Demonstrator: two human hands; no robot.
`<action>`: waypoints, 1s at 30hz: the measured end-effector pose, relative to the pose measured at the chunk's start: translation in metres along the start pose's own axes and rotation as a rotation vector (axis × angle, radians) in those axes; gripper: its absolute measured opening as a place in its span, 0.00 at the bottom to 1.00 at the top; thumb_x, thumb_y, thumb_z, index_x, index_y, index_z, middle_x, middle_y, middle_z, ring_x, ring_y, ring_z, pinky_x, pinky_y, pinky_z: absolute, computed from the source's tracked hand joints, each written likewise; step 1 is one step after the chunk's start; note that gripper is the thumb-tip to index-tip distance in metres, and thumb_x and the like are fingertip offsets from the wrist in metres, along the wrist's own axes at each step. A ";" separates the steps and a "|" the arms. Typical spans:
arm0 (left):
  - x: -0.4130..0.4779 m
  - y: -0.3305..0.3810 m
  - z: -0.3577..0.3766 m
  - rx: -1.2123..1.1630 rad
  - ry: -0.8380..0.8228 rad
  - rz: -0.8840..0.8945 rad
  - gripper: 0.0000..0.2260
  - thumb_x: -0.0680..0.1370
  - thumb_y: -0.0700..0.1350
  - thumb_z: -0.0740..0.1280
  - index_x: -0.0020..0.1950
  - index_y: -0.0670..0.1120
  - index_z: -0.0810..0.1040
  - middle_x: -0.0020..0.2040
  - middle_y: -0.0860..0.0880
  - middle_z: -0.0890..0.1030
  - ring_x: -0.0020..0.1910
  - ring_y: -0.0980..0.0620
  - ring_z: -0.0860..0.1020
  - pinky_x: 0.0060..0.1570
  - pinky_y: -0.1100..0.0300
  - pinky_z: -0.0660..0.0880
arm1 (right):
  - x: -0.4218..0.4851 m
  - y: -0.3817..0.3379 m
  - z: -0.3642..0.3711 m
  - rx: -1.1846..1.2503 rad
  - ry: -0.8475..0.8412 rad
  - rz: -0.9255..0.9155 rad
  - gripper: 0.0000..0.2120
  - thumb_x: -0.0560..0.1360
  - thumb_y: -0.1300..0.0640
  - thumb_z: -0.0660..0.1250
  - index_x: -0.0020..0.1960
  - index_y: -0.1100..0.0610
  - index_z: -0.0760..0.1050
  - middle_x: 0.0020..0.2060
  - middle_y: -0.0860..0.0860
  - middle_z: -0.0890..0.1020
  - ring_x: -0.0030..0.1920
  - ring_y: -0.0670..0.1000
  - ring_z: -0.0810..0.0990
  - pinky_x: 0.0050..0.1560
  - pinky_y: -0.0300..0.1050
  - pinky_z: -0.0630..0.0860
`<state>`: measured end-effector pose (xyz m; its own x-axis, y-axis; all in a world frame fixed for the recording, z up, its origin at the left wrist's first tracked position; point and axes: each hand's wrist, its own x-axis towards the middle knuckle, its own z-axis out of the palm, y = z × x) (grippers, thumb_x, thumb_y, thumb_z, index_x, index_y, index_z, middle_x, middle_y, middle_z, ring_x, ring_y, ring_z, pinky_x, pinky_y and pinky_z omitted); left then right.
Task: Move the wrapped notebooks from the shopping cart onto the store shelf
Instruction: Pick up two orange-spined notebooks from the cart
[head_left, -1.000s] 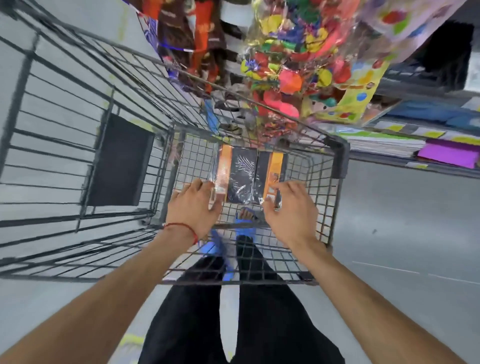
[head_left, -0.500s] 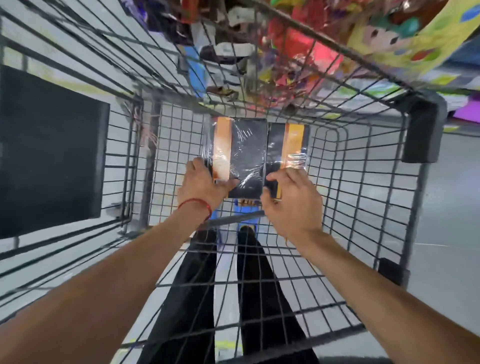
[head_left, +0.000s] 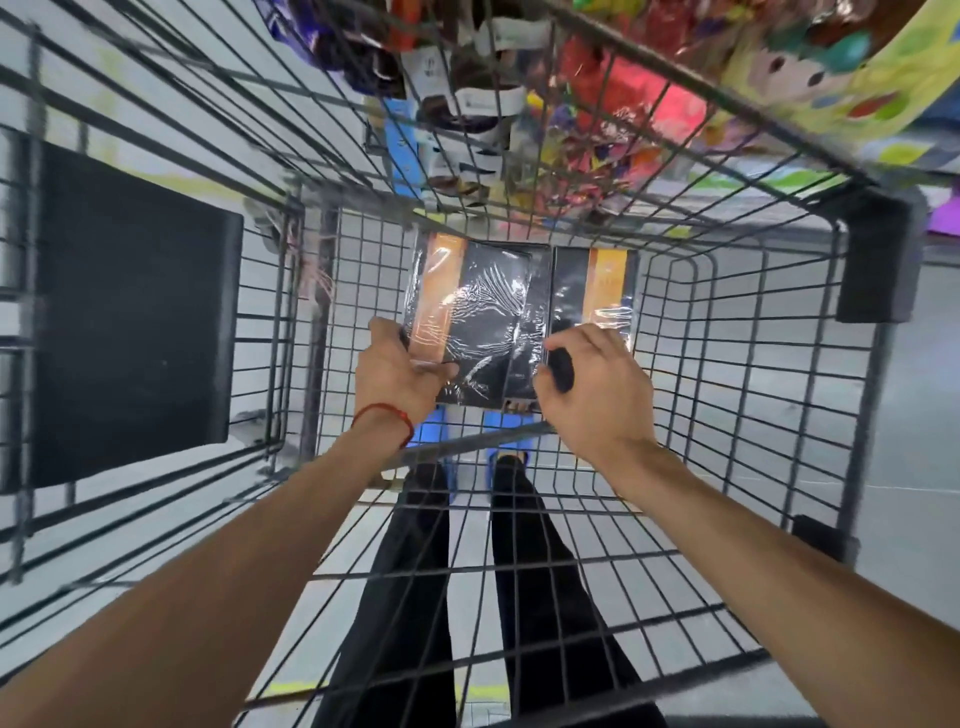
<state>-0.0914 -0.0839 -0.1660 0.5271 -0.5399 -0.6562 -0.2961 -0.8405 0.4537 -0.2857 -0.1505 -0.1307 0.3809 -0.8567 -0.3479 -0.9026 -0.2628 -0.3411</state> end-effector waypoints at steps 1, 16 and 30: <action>-0.001 -0.002 -0.005 -0.040 0.004 0.004 0.27 0.71 0.45 0.77 0.61 0.42 0.65 0.43 0.52 0.76 0.40 0.52 0.76 0.38 0.63 0.70 | 0.001 -0.002 0.000 0.016 -0.011 0.009 0.13 0.76 0.50 0.65 0.59 0.51 0.78 0.54 0.47 0.80 0.57 0.50 0.76 0.53 0.48 0.77; -0.004 -0.041 -0.079 0.042 0.114 0.208 0.15 0.79 0.37 0.61 0.63 0.44 0.62 0.48 0.47 0.77 0.41 0.47 0.75 0.43 0.57 0.68 | 0.026 -0.050 0.047 0.252 -0.137 0.441 0.44 0.70 0.42 0.76 0.75 0.63 0.60 0.67 0.62 0.67 0.68 0.61 0.68 0.71 0.53 0.70; 0.002 -0.051 -0.093 -0.047 0.047 0.177 0.17 0.79 0.35 0.60 0.67 0.45 0.62 0.51 0.49 0.77 0.45 0.48 0.76 0.46 0.60 0.68 | 0.032 -0.075 0.075 0.193 0.036 0.641 0.55 0.58 0.36 0.81 0.74 0.63 0.62 0.67 0.62 0.69 0.67 0.62 0.71 0.59 0.59 0.78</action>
<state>-0.0014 -0.0379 -0.1342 0.5066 -0.6758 -0.5354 -0.3510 -0.7289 0.5878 -0.1905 -0.1252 -0.1817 -0.2290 -0.8321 -0.5052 -0.8946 0.3845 -0.2278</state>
